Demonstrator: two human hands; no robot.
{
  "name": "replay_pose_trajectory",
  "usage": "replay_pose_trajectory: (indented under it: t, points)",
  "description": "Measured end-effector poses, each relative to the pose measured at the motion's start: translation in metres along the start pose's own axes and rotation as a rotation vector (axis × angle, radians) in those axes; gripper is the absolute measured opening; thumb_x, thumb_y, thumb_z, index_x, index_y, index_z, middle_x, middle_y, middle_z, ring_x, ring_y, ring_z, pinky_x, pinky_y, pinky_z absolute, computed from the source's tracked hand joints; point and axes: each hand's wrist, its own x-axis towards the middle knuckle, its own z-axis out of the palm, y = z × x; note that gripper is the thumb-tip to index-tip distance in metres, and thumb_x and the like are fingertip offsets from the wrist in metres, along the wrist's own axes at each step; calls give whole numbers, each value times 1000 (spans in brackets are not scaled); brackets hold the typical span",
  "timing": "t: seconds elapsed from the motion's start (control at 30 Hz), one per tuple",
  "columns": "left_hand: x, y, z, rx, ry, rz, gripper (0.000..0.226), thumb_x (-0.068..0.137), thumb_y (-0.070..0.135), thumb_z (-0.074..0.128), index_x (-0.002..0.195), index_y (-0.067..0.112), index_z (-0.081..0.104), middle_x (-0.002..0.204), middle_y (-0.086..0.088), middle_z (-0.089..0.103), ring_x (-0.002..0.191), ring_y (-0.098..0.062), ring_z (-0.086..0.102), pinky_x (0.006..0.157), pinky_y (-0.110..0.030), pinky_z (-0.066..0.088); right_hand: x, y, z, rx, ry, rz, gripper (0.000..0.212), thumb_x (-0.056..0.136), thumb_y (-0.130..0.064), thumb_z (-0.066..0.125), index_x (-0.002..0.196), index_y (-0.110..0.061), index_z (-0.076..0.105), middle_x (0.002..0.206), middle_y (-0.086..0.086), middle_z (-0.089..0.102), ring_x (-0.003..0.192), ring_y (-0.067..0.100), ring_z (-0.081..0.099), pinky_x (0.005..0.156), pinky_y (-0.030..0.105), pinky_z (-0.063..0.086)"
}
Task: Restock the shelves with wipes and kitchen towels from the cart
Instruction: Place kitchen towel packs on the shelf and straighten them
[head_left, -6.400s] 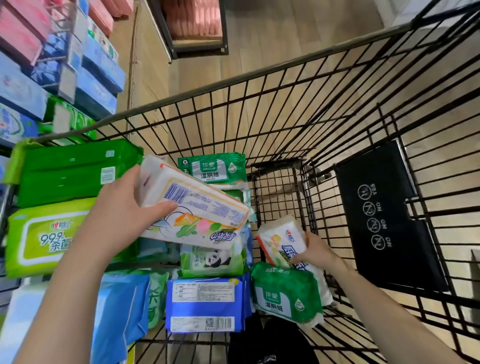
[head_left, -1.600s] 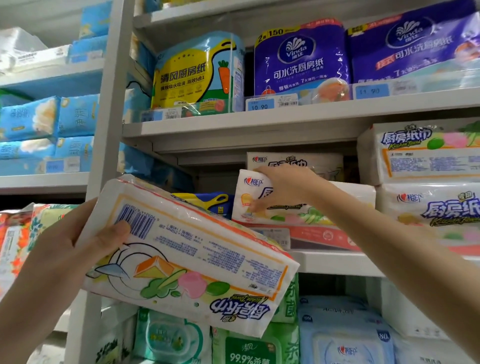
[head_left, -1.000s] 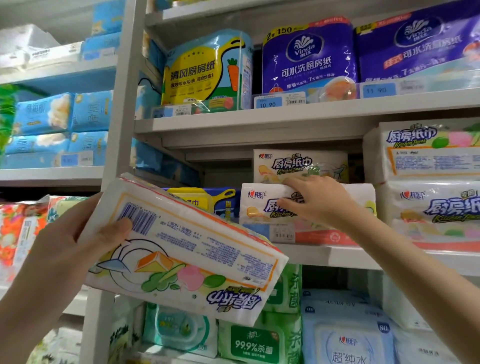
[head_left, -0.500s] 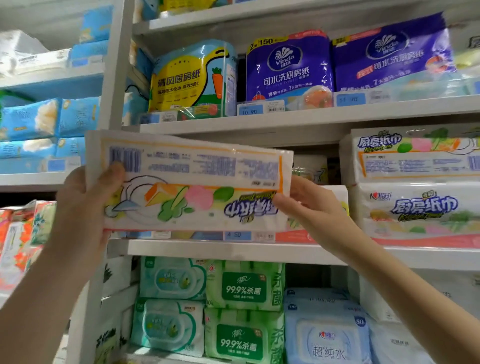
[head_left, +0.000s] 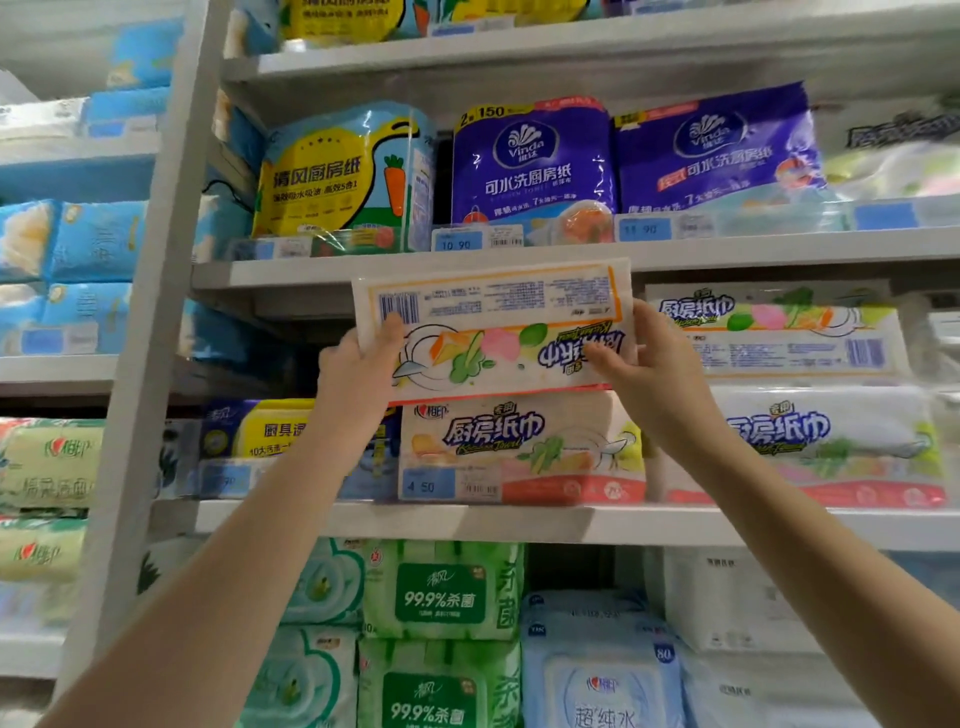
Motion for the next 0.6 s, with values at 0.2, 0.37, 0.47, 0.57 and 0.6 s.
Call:
replay_pose_trajectory:
  t: [0.2, 0.37, 0.47, 0.57, 0.6]
  points:
    - [6, 9, 21, 66, -83, 12, 63, 77, 71, 47, 112, 20, 58, 108, -4, 62, 96, -18, 62, 86, -44, 53, 6, 16, 0, -167, 59, 35, 39, 91, -22, 63, 124, -14, 43, 105, 4, 61, 75, 13, 55, 72, 36, 48]
    - [7, 1, 26, 183, -84, 33, 39, 95, 38, 52, 121, 11, 46, 110, -3, 60, 90, -14, 59, 80, -38, 53, 5, 18, 4, -493, 138, -44, 53, 90, -30, 62, 135, -13, 40, 120, 10, 50, 108, 27, 48, 84, 34, 41]
    - [8, -1, 27, 278, -89, 63, 44, 95, 42, 51, 124, 9, 44, 113, -3, 59, 91, -16, 60, 78, -40, 54, 2, 13, 5, -465, 78, -31, 59, 87, -34, 66, 138, -22, 39, 128, 10, 44, 117, 27, 43, 86, 31, 38]
    - [7, 0, 32, 303, -138, 65, 42, 96, 39, 52, 126, 11, 43, 113, 0, 57, 90, -14, 56, 72, -31, 48, -1, 14, 4, -518, 43, 1, 61, 83, -41, 69, 135, -22, 43, 139, 11, 39, 128, 29, 34, 100, 35, 33]
    - [9, -2, 34, 307, -154, 59, 41, 96, 38, 52, 126, 13, 43, 112, 2, 56, 86, -11, 55, 67, -27, 45, -2, 14, 3, -565, 42, 2, 63, 82, -44, 68, 136, -22, 42, 142, 11, 38, 129, 30, 31, 103, 37, 30]
